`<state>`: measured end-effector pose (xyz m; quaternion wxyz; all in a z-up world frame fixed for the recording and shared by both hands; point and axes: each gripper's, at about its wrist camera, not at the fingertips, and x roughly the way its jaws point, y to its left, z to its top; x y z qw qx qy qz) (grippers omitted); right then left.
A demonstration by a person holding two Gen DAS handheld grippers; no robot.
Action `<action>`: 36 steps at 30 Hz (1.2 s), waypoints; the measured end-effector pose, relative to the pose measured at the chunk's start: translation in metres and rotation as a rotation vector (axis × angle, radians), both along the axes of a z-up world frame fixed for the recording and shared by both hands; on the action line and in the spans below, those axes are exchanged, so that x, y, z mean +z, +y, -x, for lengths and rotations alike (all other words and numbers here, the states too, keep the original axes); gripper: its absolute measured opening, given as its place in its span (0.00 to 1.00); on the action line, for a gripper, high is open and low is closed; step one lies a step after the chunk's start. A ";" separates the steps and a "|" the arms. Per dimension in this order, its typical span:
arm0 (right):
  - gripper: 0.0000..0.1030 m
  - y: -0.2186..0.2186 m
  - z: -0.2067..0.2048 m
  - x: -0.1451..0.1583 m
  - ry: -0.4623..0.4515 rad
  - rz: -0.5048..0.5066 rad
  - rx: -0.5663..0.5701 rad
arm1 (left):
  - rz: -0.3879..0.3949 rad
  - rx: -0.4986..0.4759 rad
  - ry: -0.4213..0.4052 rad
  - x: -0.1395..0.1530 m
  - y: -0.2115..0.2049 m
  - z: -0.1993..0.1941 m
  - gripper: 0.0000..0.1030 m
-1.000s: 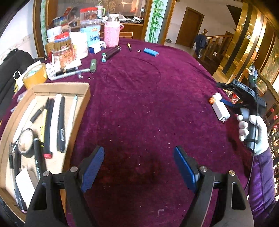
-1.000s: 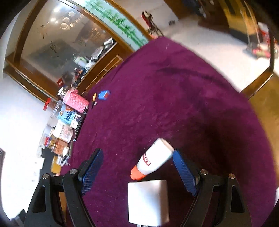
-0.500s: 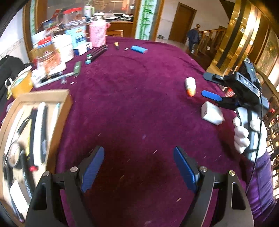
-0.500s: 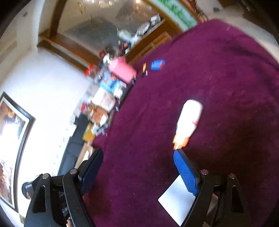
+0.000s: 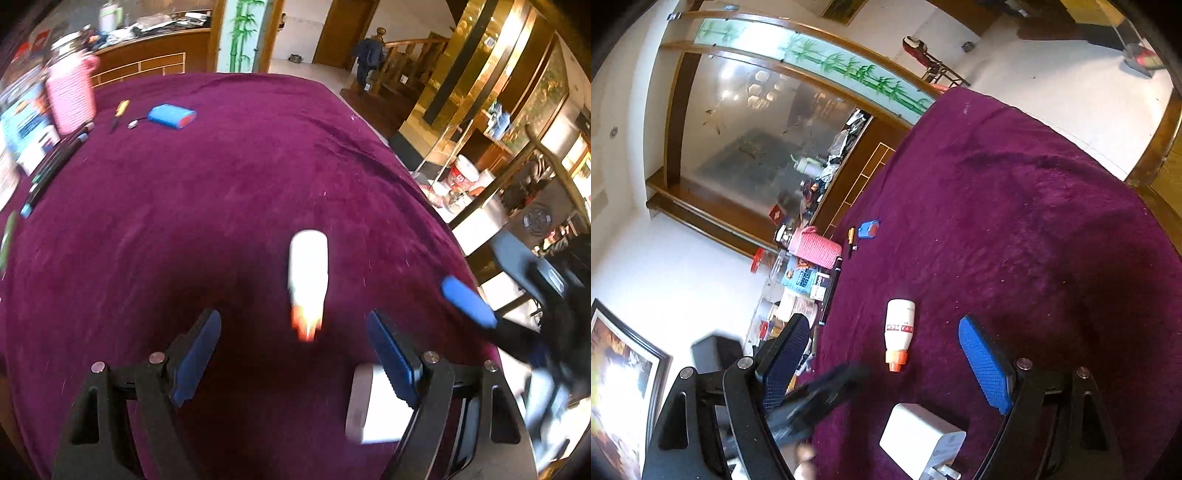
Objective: Organize rigid objects
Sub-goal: 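Grasp the white glue bottle with the left tool while the right tool grasps the second charger, then carry the glue bottle and charger to the tray and open both tools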
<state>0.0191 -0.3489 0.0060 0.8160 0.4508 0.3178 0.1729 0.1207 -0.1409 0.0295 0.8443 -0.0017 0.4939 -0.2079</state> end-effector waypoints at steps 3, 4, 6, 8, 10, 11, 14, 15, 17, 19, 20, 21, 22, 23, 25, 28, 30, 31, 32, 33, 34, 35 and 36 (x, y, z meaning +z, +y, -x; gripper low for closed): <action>0.84 -0.001 0.000 0.000 0.007 -0.005 0.003 | -0.066 -0.023 -0.003 -0.012 -0.021 -0.018 0.78; 0.84 0.000 -0.001 0.000 0.008 -0.006 0.007 | -0.100 -0.024 0.010 -0.019 -0.027 -0.023 0.77; 0.84 0.001 -0.002 -0.001 0.012 -0.004 0.016 | -0.135 -0.031 -0.025 -0.021 -0.031 -0.022 0.51; 0.85 0.003 -0.003 0.000 0.013 -0.004 0.035 | -0.138 -0.059 -0.028 -0.019 -0.029 -0.019 0.25; 0.87 0.007 -0.005 -0.002 0.014 -0.001 0.065 | -0.075 -0.058 0.008 -0.015 -0.014 -0.016 0.25; 0.87 0.012 -0.008 -0.002 0.019 0.011 0.094 | -0.056 -0.045 0.008 -0.011 -0.005 -0.012 0.25; 0.87 0.027 -0.014 -0.004 0.034 0.066 0.164 | 0.012 -0.016 -0.002 0.004 0.031 0.012 0.25; 0.87 0.035 -0.016 -0.004 0.037 0.097 0.188 | 0.044 0.000 0.001 0.010 0.050 0.025 0.25; 0.87 0.047 -0.016 -0.004 0.031 0.160 0.225 | 0.078 0.027 -0.008 0.020 0.076 0.049 0.25; 0.87 0.054 -0.014 -0.005 0.028 0.198 0.251 | 0.128 0.054 -0.026 0.033 0.108 0.079 0.25; 0.87 0.057 -0.013 -0.006 0.031 0.216 0.259 | 0.155 0.066 -0.040 0.040 0.124 0.094 0.25; 0.87 0.059 -0.012 -0.006 0.037 0.231 0.265 | 0.175 0.077 -0.057 0.046 0.141 0.110 0.26; 0.87 0.061 -0.012 -0.007 0.040 0.243 0.275 | 0.192 0.088 -0.080 0.054 0.159 0.128 0.26; 0.87 0.065 -0.012 -0.007 0.038 0.258 0.297 | 0.200 0.097 -0.096 0.059 0.173 0.140 0.26; 0.87 0.072 -0.008 -0.004 0.034 0.322 0.318 | 0.209 0.127 -0.137 0.070 0.211 0.171 0.26; 0.87 0.080 0.004 0.002 0.043 0.426 0.329 | 0.233 0.199 -0.174 0.082 0.267 0.206 0.26; 0.87 0.089 0.015 0.003 0.054 0.524 0.351 | 0.237 0.251 -0.185 0.084 0.299 0.224 0.26; 0.87 0.094 0.018 0.003 0.062 0.572 0.360 | 0.228 0.284 -0.191 0.082 0.315 0.231 0.26; 0.87 0.100 0.022 0.003 0.069 0.650 0.366 | 0.218 0.317 -0.194 0.079 0.330 0.235 0.26; 0.87 0.106 0.025 0.003 0.068 0.707 0.362 | 0.215 0.346 -0.194 0.077 0.343 0.239 0.26; 0.87 0.113 0.029 0.003 0.063 0.786 0.358 | 0.224 0.376 -0.187 0.073 0.356 0.241 0.26; 0.87 0.119 0.030 0.003 0.060 0.839 0.364 | 0.236 0.404 -0.177 0.068 0.369 0.241 0.26; 0.87 0.127 0.030 0.001 0.058 0.894 0.366 | 0.244 0.435 -0.167 0.064 0.379 0.243 0.26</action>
